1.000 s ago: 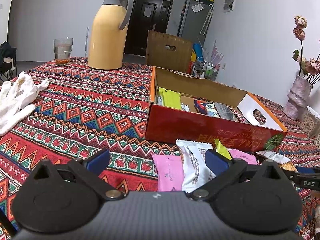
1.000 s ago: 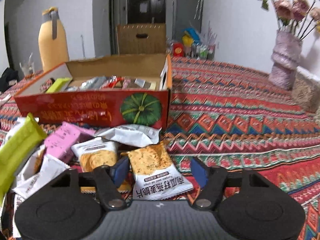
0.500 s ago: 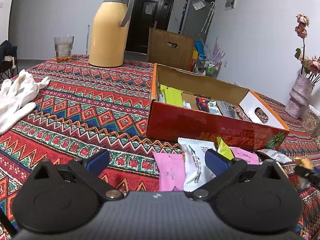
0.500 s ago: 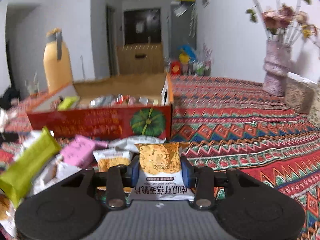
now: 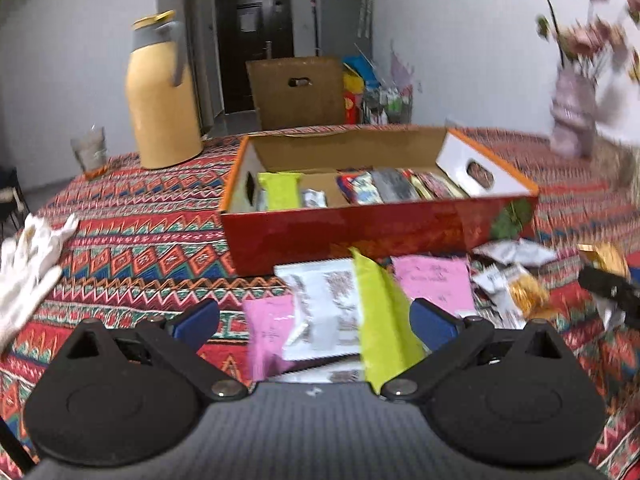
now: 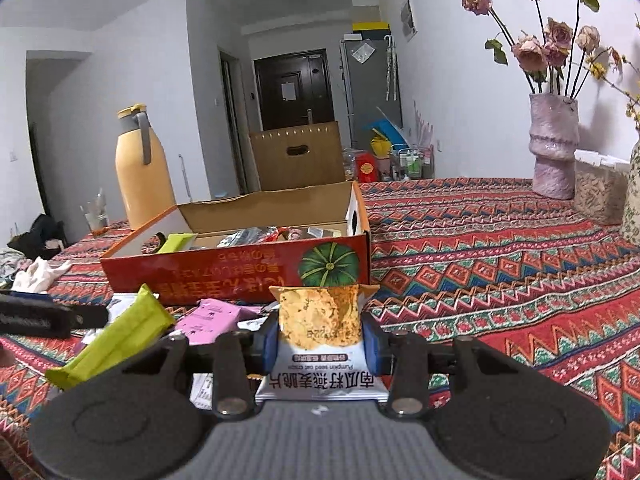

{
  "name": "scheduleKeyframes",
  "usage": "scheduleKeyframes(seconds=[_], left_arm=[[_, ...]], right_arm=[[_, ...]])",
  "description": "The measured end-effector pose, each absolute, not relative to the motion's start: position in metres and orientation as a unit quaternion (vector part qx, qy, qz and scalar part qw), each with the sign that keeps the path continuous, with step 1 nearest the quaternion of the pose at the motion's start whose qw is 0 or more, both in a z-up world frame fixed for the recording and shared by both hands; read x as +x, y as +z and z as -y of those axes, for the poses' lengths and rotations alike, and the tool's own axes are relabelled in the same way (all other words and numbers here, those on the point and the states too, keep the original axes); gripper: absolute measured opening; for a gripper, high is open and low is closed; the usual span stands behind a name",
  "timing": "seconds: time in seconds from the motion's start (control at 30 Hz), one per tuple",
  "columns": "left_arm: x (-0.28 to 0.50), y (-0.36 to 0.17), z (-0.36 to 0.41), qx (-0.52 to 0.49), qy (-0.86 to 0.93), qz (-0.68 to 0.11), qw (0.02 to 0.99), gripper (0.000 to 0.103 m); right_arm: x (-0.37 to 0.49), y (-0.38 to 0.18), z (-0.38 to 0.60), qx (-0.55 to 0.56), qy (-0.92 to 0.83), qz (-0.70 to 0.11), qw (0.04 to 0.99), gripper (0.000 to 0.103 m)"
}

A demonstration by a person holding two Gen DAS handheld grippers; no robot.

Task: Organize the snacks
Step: 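Grasp the cracker packet with the right gripper while the left grasps a lime-green bar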

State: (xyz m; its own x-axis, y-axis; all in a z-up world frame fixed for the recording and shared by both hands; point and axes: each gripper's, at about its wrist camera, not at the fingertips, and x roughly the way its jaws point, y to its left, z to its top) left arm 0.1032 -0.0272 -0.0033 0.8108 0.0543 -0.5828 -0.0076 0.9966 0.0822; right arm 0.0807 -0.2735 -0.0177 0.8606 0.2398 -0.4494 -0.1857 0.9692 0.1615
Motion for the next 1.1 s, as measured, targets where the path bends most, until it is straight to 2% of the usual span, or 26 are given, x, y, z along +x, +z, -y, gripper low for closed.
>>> scheduleKeyframes(seconds=[0.17,0.33,0.5,0.57,0.63,0.7,1.1], left_arm=[[0.109,-0.011,0.051,0.072,0.025,-0.327,0.942,0.102],[0.116,-0.022,0.065,0.097,0.034,-0.349,0.931,0.079],[0.114,-0.027,0.074,0.112,0.039,-0.356,0.927,0.071],[0.114,-0.029,0.076,0.113,0.041,-0.359,0.926,0.063],[0.114,-0.029,0.076,0.112,0.037,-0.363,0.924,0.049],[0.113,-0.03,0.079,0.116,0.035,-0.366,0.923,0.041],[0.105,-0.015,0.073,0.097,0.031,-0.349,0.932,0.041]], right_arm=[[0.081,-0.023,0.28,0.068,0.124,-0.241,0.96,0.04],[0.082,-0.027,0.283,0.081,0.14,-0.241,0.957,0.04],[0.083,-0.032,0.286,0.091,0.155,-0.242,0.954,0.04],[0.083,-0.033,0.287,0.094,0.158,-0.243,0.952,0.04],[0.083,-0.033,0.287,0.095,0.161,-0.243,0.952,0.04],[0.082,-0.033,0.287,0.096,0.162,-0.242,0.952,0.04],[0.079,-0.028,0.285,0.09,0.158,-0.238,0.954,0.04]])
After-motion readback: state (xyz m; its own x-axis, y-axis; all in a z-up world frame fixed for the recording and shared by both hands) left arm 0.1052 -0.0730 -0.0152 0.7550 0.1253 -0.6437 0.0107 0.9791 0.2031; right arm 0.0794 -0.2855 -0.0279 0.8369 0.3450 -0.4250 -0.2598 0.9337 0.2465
